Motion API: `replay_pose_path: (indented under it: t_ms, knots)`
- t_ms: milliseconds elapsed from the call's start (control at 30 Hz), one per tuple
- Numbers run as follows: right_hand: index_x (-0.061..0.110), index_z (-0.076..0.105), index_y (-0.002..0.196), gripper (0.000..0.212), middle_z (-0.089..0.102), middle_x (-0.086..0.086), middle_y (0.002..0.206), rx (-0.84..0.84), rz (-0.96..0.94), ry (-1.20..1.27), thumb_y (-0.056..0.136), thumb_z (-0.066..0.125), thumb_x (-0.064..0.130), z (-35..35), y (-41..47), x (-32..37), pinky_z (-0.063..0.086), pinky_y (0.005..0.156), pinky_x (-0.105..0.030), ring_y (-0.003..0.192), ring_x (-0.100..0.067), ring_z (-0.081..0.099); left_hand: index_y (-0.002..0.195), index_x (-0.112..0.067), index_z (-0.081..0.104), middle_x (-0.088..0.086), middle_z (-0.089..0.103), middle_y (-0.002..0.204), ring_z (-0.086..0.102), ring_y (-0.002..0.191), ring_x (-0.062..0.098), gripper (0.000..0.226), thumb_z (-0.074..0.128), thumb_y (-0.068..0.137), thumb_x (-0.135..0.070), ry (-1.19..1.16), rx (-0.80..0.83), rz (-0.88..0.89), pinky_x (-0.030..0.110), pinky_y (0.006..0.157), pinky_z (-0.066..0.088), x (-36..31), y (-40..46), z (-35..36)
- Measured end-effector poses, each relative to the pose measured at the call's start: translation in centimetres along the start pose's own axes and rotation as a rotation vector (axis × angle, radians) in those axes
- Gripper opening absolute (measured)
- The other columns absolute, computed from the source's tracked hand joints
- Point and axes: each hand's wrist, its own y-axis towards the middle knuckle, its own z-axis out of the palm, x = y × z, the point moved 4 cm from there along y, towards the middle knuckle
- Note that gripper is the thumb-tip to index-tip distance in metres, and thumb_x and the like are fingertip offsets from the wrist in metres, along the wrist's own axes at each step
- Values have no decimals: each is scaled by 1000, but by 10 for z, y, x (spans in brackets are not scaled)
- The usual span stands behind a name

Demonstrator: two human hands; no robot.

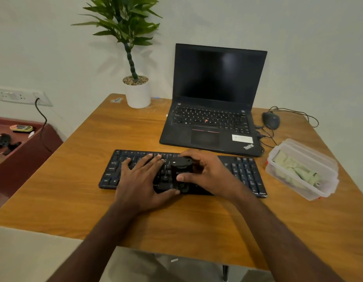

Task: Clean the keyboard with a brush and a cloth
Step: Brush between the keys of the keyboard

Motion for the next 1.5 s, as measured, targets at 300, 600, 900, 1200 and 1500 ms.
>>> replay_pose_path:
  t_ms: [300,600,900,1200,1500]
  knots:
    - [24,67,118,37,71,4,108,-25,65,-37,83,78,27,-71,-39,-9,60,80,-35,98,-21,69,143,-22,51,-3,51,149,40,141,16,104,29,73,-96,26,4,-28,61,115,23,-2,-1,-1]
    - [20,66,117,36,69,9,110,-71,-7,42,84,80,18,-17,-10,-7,55,76,-18,103,-4,66,143,-20,52,-2,52,148,40,141,17,103,31,74,-95,34,29,-35,62,113,25,-3,0,-1]
    - [24,65,115,36,69,10,106,-99,-16,78,83,81,19,-3,1,-3,56,76,-21,100,-6,67,143,-20,51,-2,52,148,40,141,17,103,29,75,-94,19,26,-25,61,114,25,-2,-1,-1]
    - [23,67,115,36,71,6,103,-81,13,-72,82,79,27,-64,-33,-12,56,72,-23,93,-18,70,143,-22,51,-4,50,149,39,141,15,104,29,74,-96,26,25,-37,60,115,24,-1,-1,-1]
    - [17,67,112,33,71,9,101,-129,3,89,83,81,14,-14,-12,-12,55,72,-18,95,-5,69,143,-21,51,-3,51,148,39,141,16,105,30,73,-95,36,41,-37,61,114,24,-2,0,-1]
